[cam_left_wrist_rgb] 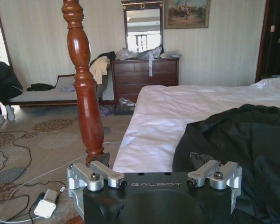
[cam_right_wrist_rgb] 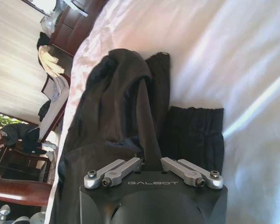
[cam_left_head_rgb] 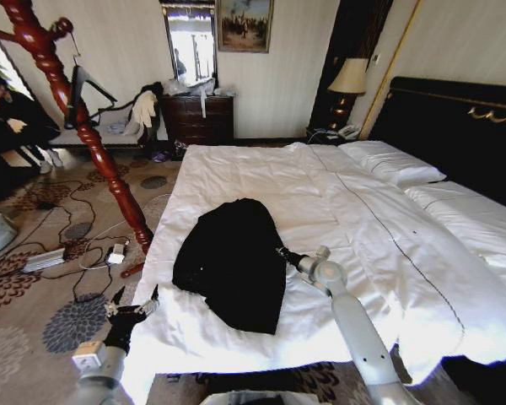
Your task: Pick up the clothes from the bed and hang them on the clothes hanger.
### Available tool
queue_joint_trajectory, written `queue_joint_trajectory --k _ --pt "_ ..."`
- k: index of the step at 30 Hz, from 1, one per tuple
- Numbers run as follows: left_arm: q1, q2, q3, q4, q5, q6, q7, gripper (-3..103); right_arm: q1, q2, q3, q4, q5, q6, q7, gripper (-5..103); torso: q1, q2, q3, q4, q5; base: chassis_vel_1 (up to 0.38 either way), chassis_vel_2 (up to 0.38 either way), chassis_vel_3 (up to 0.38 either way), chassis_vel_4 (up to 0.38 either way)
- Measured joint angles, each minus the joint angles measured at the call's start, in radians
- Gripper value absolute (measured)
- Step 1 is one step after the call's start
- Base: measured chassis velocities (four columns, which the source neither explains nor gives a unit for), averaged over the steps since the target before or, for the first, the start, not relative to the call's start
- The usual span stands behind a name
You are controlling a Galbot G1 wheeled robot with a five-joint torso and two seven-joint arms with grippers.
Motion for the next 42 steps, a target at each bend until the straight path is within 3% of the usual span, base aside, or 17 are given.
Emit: queue_joint_trajectory --k 4,8,9,11,13,14,17,21,23,27,28,31,32,34,39,42 --pt "0.001 -0.004 -0.008 -0.008 -0.009 0.001 -0.001 96 -0.012 -0.044 0.018 0.063 -0.027 -0.011 0.026 0 0.000 0.000 0.000 0.0005 0.0000 0.000 0.000 0.000 0.000" --pt "0.000 -0.019 0.000 -0.008 -0.009 -0.003 0.002 96 -0.055 -0.203 0.062 0.177 -0.097 -0.059 0.047 0 0.000 0.000 0.000 -0.0006 -0.0003 0.000 0.000 0.000 0.000" --pt "0.000 -0.019 0.000 -0.008 -0.009 -0.003 0.002 96 -0.055 -0.203 0.062 0.177 -0.097 -0.059 0.047 0 0.000 0.000 0.000 -0.0006 -0.0003 0.000 0.000 0.000 0.000" --pt "-0.010 -0.024 0.012 -0.003 -0.008 -0.003 0.002 96 -0.077 -0.270 0.102 0.231 -0.136 -0.099 0.052 0 0.000 0.000 0.000 -0.0001 0.0003 0.000 0.000 0.000 0.000" --pt "-0.017 -0.025 0.022 -0.002 -0.008 -0.003 0.000 96 -0.108 -0.337 0.151 0.277 -0.201 -0.130 0.033 0 0.000 0.000 0.000 0.0004 -0.0001 0.000 0.000 0.000 0.000" --pt "-0.017 -0.025 0.022 -0.002 -0.008 -0.003 0.000 96 -0.108 -0.337 0.151 0.277 -0.201 -0.130 0.033 0 0.000 0.000 0.000 0.0004 -0.0001 0.000 0.000 0.000 0.000" --pt "-0.021 -0.030 0.029 -0.002 -0.007 -0.003 0.000 96 -0.164 -0.430 0.196 0.332 -0.295 -0.139 -0.028 0 0.000 0.000 0.000 -0.0008 0.0001 0.000 0.000 0.000 0.000" --pt "-0.016 -0.045 0.029 -0.002 -0.005 -0.007 0.005 96 -0.169 -0.459 0.153 0.384 -0.359 -0.140 -0.058 0 0.000 0.000 0.000 0.0000 -0.0001 0.000 0.000 0.000 0.000" --pt "-0.014 -0.049 0.027 -0.002 -0.004 -0.009 0.008 96 -0.153 -0.458 0.112 0.397 -0.390 -0.140 -0.063 0 0.000 0.000 0.000 0.0002 -0.0002 0.000 0.000 0.000 0.000" --pt "0.007 -0.064 0.008 -0.007 -0.004 -0.023 0.021 96 -0.015 -0.382 -0.178 0.405 -0.475 -0.129 -0.072 0 0.000 0.000 0.000 0.0004 -0.0001 0.000 0.000 0.000 0.000" --pt "0.007 -0.064 0.008 -0.007 -0.004 -0.023 0.021 96 -0.015 -0.382 -0.178 0.405 -0.475 -0.129 -0.072 0 0.000 0.000 0.000 0.0004 -0.0001 0.000 0.000 0.000 0.000" --pt "0.027 -0.072 -0.009 -0.013 -0.002 -0.033 0.029 96 0.103 -0.285 -0.397 0.337 -0.563 -0.084 -0.090 0 0.000 0.000 0.000 0.0004 -0.0007 0.000 0.000 0.000 0.000" --pt "0.027 -0.072 -0.009 -0.013 -0.002 -0.033 0.029 96 0.103 -0.285 -0.397 0.337 -0.563 -0.084 -0.090 0 0.000 0.000 0.000 0.0004 -0.0007 0.000 0.000 0.000 0.000" --pt "0.040 -0.077 -0.019 -0.022 -0.002 -0.037 0.033 96 0.161 -0.205 -0.516 0.271 -0.618 -0.053 -0.110 0 0.000 0.000 0.000 0.0008 -0.0004 0.000 0.000 0.000 0.000" --pt "0.035 -0.078 -0.012 -0.017 0.000 -0.038 0.033 96 0.158 -0.134 -0.599 0.225 -0.696 -0.008 -0.153 -3 0.000 0.000 0.000 0.0001 -0.0004 0.000 0.000 0.000 0.000" --pt "0.026 -0.078 0.000 -0.010 0.005 -0.035 0.032 96 0.133 -0.125 -0.598 0.226 -0.711 -0.003 -0.158 7 0.000 0.000 0.000 0.0000 -0.0003 0.000 0.000 0.000 0.000"
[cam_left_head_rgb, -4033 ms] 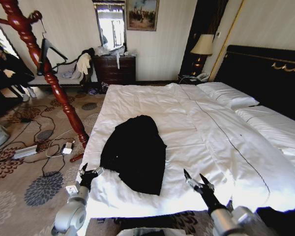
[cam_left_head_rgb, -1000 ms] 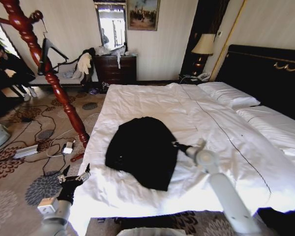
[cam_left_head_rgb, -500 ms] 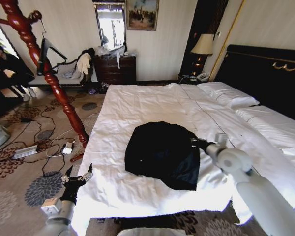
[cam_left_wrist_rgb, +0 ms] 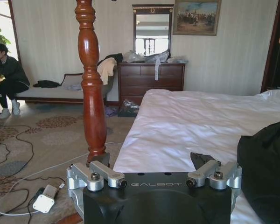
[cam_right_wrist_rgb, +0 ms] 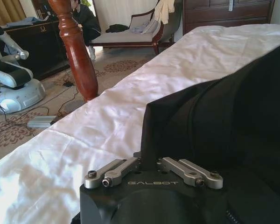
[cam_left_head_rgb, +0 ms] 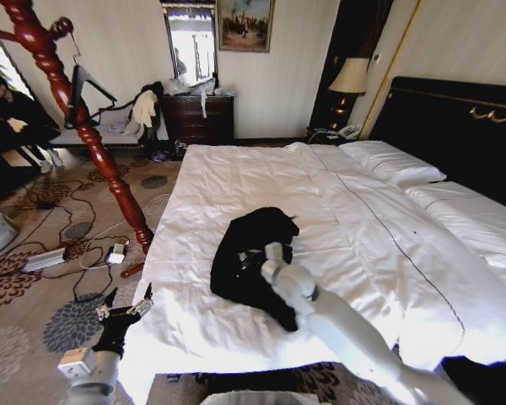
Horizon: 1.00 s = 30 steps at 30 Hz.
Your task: Pick up the clothes from the bed and hang them on the clothes hanger.
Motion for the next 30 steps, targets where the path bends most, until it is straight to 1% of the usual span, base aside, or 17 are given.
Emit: queue_joint_trajectory --k 1,3,4,8,10,12,13,16,17,20,21,22,25,26,28,29,30 --pt "-0.005 0.000 0.005 0.004 0.002 0.002 -0.002 96 -0.013 -0.006 0.008 0.005 0.003 0.001 0.000 7 0.000 0.000 0.000 0.0000 0.0003 0.000 0.000 0.000 0.000" --pt "-0.013 0.000 0.012 0.012 0.003 0.004 -0.005 96 -0.047 -0.049 0.036 0.030 0.023 0.002 -0.001 17 0.000 0.000 0.000 -0.0001 0.0000 0.000 0.000 0.000 0.000" --pt "-0.013 0.000 0.012 0.012 0.003 0.004 -0.005 96 -0.047 -0.049 0.036 0.030 0.023 0.002 -0.001 17 0.000 0.000 0.000 -0.0001 0.0000 0.000 0.000 0.000 0.000" --pt "-0.024 0.006 0.016 0.028 0.002 0.005 -0.006 96 -0.121 -0.145 0.106 0.140 0.085 -0.009 -0.002 38 0.000 0.000 0.000 -0.0001 0.0003 0.000 0.000 0.000 0.000" --pt "-0.026 0.009 0.016 0.032 0.002 0.005 -0.006 96 -0.139 -0.161 0.130 0.171 0.107 -0.014 -0.001 38 0.000 0.000 0.000 -0.0001 0.0003 0.000 0.000 0.000 0.000" --pt "-0.031 0.013 0.018 0.038 -0.001 0.006 -0.007 96 -0.178 -0.193 0.186 0.239 0.166 -0.024 0.000 50 0.000 0.000 0.000 -0.0001 0.0003 0.000 0.000 0.000 0.000" --pt "-0.031 0.013 0.018 0.038 -0.001 0.006 -0.007 96 -0.178 -0.193 0.186 0.239 0.166 -0.024 0.000 50 0.000 0.000 0.000 -0.0001 0.0003 0.000 0.000 0.000 0.000" --pt "-0.037 0.023 0.024 0.042 -0.002 0.010 -0.008 96 -0.236 -0.238 0.269 0.329 0.219 -0.045 0.003 66 0.000 0.000 0.000 0.0002 0.0003 0.000 0.000 0.000 0.000" --pt "-0.037 0.023 0.024 0.042 -0.002 0.010 -0.008 96 -0.236 -0.238 0.269 0.329 0.219 -0.045 0.003 66 0.000 0.000 0.000 0.0002 0.0003 0.000 0.000 0.000 0.000" --pt "-0.045 0.043 0.030 0.040 -0.012 0.019 -0.014 96 -0.342 -0.263 0.390 0.379 0.266 -0.051 0.024 82 0.000 0.000 0.000 0.0000 0.0002 0.000 0.000 0.000 0.000" --pt "-0.045 0.043 0.030 0.040 -0.012 0.019 -0.014 96 -0.342 -0.263 0.390 0.379 0.266 -0.051 0.024 82 0.000 0.000 0.000 0.0000 0.0002 0.000 0.000 0.000 0.000" --pt "-0.047 0.053 0.033 0.038 -0.022 0.024 -0.016 96 -0.380 -0.265 0.439 0.387 0.288 -0.050 0.036 82 0.000 0.000 0.000 0.0000 0.0005 0.000 0.000 0.000 0.000" --pt "-0.068 0.102 0.054 0.032 -0.082 0.047 -0.026 96 -0.467 -0.264 0.604 0.392 0.438 -0.030 0.096 97 0.000 0.000 0.000 -0.0002 0.0003 0.000 0.000 0.000 0.000" --pt "-0.068 0.102 0.054 0.032 -0.082 0.047 -0.026 96 -0.467 -0.264 0.604 0.392 0.438 -0.030 0.096 97 0.000 0.000 0.000 -0.0002 0.0003 0.000 0.000 0.000 0.000" --pt "-0.107 0.152 0.080 0.032 -0.160 0.075 -0.048 96 -0.497 -0.261 0.703 0.389 0.545 -0.026 0.137 100 0.000 0.000 0.000 0.0006 0.0003 0.000 0.000 0.000 0.000" --pt "-0.149 0.189 0.099 0.034 -0.221 0.094 -0.069 96 -0.525 -0.264 0.752 0.386 0.563 -0.026 0.142 100 0.000 0.000 0.000 0.0008 0.0001 0.000 0.000 0.000 0.000" --pt "-0.149 0.189 0.099 0.034 -0.221 0.094 -0.069 96 -0.525 -0.264 0.752 0.386 0.563 -0.026 0.142 100 0.000 0.000 0.000 0.0008 0.0001 0.000 0.000 0.000 0.000"
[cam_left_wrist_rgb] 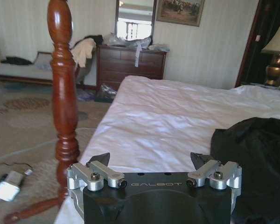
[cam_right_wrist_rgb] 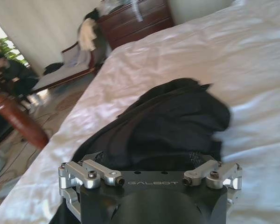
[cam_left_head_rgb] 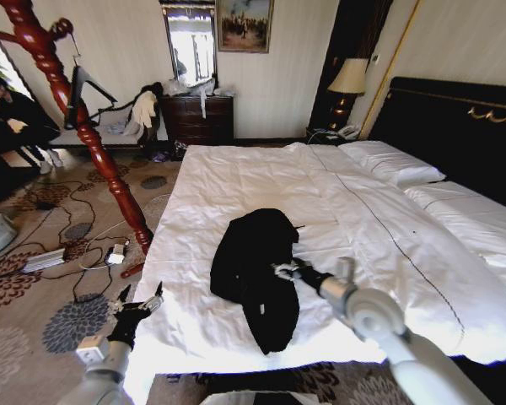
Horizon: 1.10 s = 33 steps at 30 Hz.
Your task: Pick up the clothes from the bed and hang them on the clothes hanger.
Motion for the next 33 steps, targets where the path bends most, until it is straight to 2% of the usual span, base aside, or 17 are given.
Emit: queue_joint_trajectory --k 2,4,5,7,8,9,12,15,19,21,24,27,30,33 --pt "-0.086 0.076 0.046 0.018 -0.111 0.024 -0.032 96 -0.090 -0.006 0.087 0.006 0.000 -0.014 -0.011 100 0.000 0.000 0.000 -0.0009 -0.0001 0.000 0.000 0.000 0.000" --pt "-0.197 0.157 0.106 0.058 -0.202 0.037 -0.052 96 -0.188 -0.002 0.137 0.020 -0.050 -0.018 -0.048 100 0.000 0.000 0.000 -0.0012 -0.0001 0.000 0.000 0.000 0.000" --pt "-0.197 0.157 0.106 0.058 -0.202 0.037 -0.052 96 -0.188 -0.002 0.137 0.020 -0.050 -0.018 -0.048 100 0.000 0.000 0.000 -0.0012 -0.0001 0.000 0.000 0.000 0.000" --pt "-0.309 0.223 0.180 0.115 -0.279 0.048 -0.070 96 -0.271 0.018 0.156 0.027 -0.105 -0.018 -0.084 100 0.000 0.000 0.000 -0.0020 0.0001 0.000 0.000 0.000 0.000" --pt "-0.386 0.252 0.239 0.158 -0.323 0.058 -0.078 96 -0.295 0.035 0.155 0.028 -0.118 -0.018 -0.093 100 0.000 0.000 0.000 -0.0009 -0.0004 0.000 0.000 0.000 0.000" --pt "-0.386 0.252 0.239 0.158 -0.323 0.058 -0.078 96 -0.295 0.035 0.155 0.028 -0.118 -0.018 -0.093 100 0.000 0.000 0.000 -0.0009 -0.0004 0.000 0.000 0.000 0.000" --pt "-0.573 0.285 0.401 0.255 -0.373 0.066 -0.086 96 -0.316 0.075 0.130 0.015 -0.130 -0.021 -0.111 100 0.000 0.000 0.000 -0.0009 0.0002 0.000 0.000 0.000 0.000" --pt "-0.662 0.283 0.494 0.310 -0.387 0.067 -0.086 95 -0.317 0.093 0.113 -0.004 -0.144 -0.023 -0.119 100 0.000 0.000 0.000 -0.0009 0.0001 0.000 0.000 0.000 0.000" --pt "-0.783 0.235 0.626 0.398 -0.458 0.081 -0.090 95 -0.332 0.109 0.095 -0.037 -0.167 -0.028 -0.126 100 0.000 0.000 0.000 -0.0007 0.0000 0.000 0.000 0.000 0.000" --pt "-0.805 0.219 0.651 0.421 -0.464 0.088 -0.091 92 -0.338 0.112 0.091 -0.041 -0.176 -0.031 -0.131 100 0.000 0.000 0.000 -0.0010 0.0003 0.000 0.000 0.000 0.000" --pt "-0.825 0.186 0.692 0.475 -0.452 0.097 -0.083 98 -0.343 0.121 0.066 -0.060 -0.207 -0.034 -0.146 100 0.000 0.000 0.000 -0.0007 0.0000 0.000 0.000 0.000 0.000" --pt "-0.823 0.174 0.700 0.487 -0.461 0.098 -0.069 96 -0.338 0.129 0.037 -0.081 -0.228 -0.034 -0.159 100 0.000 0.000 0.000 -0.0006 0.0001 0.000 0.000 0.000 0.000" --pt "-0.825 0.163 0.708 0.490 -0.469 0.099 -0.055 92 -0.330 0.140 0.012 -0.095 -0.230 -0.035 -0.169 100 0.000 0.000 0.000 -0.0006 0.0003 0.000 0.000 0.000 0.000" --pt "-0.844 0.135 0.725 0.502 -0.477 0.101 -0.048 80 -0.310 0.160 -0.019 -0.107 -0.210 -0.040 -0.179 100 0.000 0.000 0.000 -0.0009 0.0002 0.000 0.000 0.000 0.000"
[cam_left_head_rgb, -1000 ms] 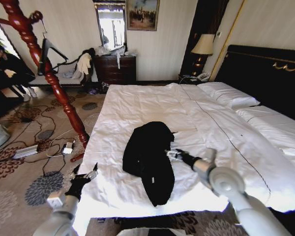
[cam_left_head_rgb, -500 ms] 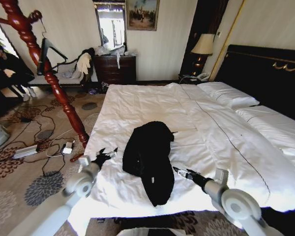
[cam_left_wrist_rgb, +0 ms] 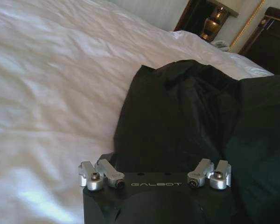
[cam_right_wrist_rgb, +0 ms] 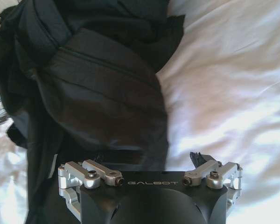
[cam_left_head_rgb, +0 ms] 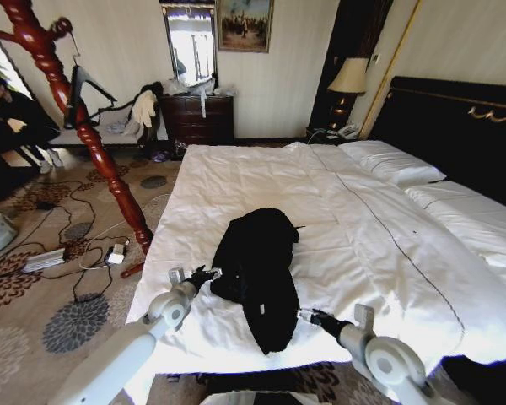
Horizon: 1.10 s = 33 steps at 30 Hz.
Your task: Pick up the clothes from the bed and hang them on the clothes hanger.
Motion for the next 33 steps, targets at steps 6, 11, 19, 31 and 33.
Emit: queue_joint_trajectory --k 6,11,19,31,33 --pt "-0.021 -0.038 0.039 0.059 -0.004 0.009 -0.001 82 0.029 0.025 -0.024 -0.016 0.045 -0.007 0.007 99 0.000 0.000 0.000 0.0002 -0.0002 0.000 0.000 0.000 0.000" --pt "-0.044 -0.062 0.068 0.095 -0.009 0.019 -0.004 79 0.034 0.033 -0.031 -0.013 0.055 -0.012 0.009 79 0.000 0.000 0.000 0.0000 -0.0001 0.000 0.000 0.000 0.000" --pt "-0.042 -0.071 0.082 0.101 -0.031 0.035 -0.020 63 0.040 0.036 -0.034 -0.010 0.058 -0.014 0.020 51 0.000 0.000 0.000 0.0002 0.0000 0.000 0.000 0.000 0.000" --pt "-0.009 -0.074 0.065 0.071 -0.015 0.020 -0.050 20 0.036 0.043 -0.037 0.004 0.065 -0.012 0.023 8 0.000 0.000 0.000 -0.0001 -0.0003 0.000 0.000 0.000 0.000" --pt "0.000 -0.067 0.055 0.061 -0.015 0.020 -0.050 10 0.036 0.045 -0.041 0.005 0.065 -0.010 0.023 2 0.000 0.000 0.000 0.0000 -0.0003 0.000 0.000 0.000 0.000"
